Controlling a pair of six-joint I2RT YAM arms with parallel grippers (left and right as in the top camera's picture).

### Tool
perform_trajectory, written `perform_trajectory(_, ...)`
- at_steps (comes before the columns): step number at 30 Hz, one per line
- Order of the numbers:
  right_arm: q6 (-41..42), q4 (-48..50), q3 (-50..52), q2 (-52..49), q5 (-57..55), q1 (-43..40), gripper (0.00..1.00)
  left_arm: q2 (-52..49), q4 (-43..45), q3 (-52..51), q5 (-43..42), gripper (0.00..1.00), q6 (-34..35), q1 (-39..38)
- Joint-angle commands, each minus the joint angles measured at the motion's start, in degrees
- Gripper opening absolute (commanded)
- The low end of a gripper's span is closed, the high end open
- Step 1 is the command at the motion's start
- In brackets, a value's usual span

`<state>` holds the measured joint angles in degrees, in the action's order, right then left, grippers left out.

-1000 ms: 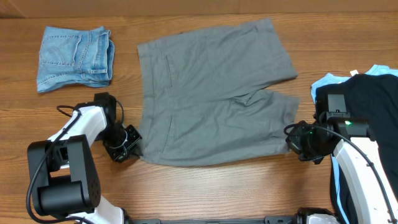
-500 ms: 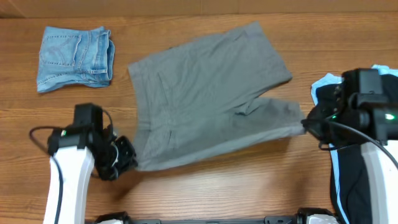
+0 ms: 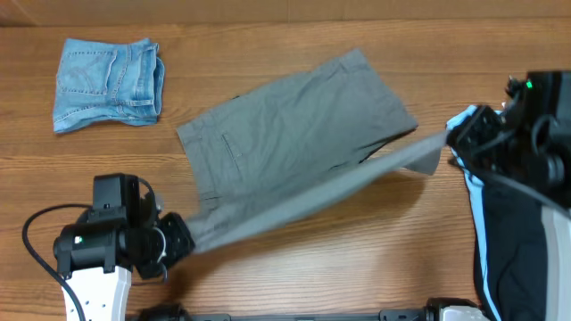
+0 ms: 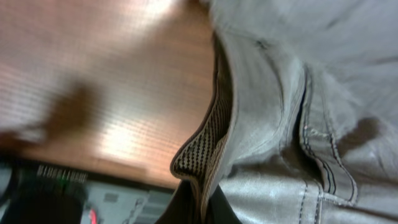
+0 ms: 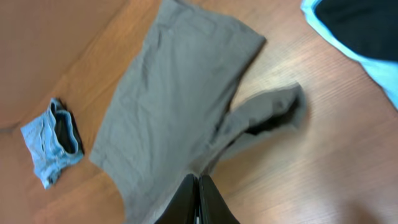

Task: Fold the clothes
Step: 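Lift the bottom edge and fold it up over the top half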

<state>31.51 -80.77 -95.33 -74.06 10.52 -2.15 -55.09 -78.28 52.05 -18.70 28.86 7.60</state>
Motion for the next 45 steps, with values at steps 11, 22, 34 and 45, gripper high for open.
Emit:
perform_trajectory(11, 0.0, 25.8, -1.8, -20.2, 1.7, -0.7, 0.04, -12.5, 27.1, -0.1, 15.0, 0.04, 2.3, 0.2)
perform_trajectory(22, 0.2, 39.3, -1.8, -31.1, 4.7, -0.7, 0.04, -20.3, 43.0, -0.1, 17.2, 0.04, 4.0, 0.3)
perform_trajectory(34, -0.5, 50.1, -1.8, -40.4, 12.6, -0.3, 0.04, -20.6, 52.3, -0.2, 22.3, 0.04, 4.1, 0.3)
perform_trajectory(45, -0.5, 57.0, -1.8, -44.6, 13.8, 0.5, 0.05, -25.7, 62.1, -0.2, 23.5, 0.06, 3.3, 0.2)
